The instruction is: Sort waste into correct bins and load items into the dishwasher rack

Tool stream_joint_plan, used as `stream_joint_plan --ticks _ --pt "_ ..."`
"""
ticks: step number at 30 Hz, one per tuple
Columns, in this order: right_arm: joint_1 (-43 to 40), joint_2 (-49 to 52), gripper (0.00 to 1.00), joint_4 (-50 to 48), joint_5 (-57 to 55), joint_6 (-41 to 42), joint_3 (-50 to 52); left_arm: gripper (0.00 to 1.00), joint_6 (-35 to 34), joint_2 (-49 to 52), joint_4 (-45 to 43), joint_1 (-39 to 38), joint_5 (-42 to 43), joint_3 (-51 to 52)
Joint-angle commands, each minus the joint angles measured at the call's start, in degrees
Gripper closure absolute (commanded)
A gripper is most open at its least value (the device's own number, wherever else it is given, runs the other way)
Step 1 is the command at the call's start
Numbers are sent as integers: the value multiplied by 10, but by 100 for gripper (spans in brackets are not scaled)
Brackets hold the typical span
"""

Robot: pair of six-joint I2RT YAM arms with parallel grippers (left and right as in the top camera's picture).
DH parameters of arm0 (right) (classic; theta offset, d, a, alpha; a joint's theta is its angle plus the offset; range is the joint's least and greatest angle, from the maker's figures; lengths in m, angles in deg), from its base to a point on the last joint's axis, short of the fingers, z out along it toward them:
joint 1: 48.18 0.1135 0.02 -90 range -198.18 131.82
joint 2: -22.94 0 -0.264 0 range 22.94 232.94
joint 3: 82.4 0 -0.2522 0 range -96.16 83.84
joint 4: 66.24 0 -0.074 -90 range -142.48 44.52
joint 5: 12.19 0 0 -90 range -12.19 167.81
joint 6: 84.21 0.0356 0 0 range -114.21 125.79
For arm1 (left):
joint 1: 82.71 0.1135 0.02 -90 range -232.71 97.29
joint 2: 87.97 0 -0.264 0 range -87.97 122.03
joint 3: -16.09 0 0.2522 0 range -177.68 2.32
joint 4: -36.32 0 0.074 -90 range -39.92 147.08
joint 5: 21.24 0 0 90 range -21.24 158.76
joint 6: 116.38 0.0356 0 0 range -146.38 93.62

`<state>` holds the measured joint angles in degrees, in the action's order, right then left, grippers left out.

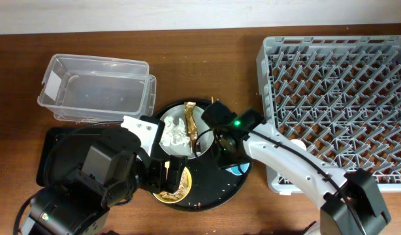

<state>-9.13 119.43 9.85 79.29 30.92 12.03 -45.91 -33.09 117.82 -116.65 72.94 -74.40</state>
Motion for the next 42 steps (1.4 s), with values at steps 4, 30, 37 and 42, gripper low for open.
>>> stream_joint_plan --ticks 4,30,37,42 --pt "3 0 63 -50 -21 13 3 1 -2 -1 1 2 -8 -7" --pt "-380 -391 11 169 -17 26 -70 21 -9 396 -198 -103 10 -7" --pt "-379 -372 11 194 -17 23 -68 41 -27 499 -231 -145 -72 -7" --pt "-379 -345 11 203 14 -11 -68 90 -45 511 -225 -147 -72 -12"
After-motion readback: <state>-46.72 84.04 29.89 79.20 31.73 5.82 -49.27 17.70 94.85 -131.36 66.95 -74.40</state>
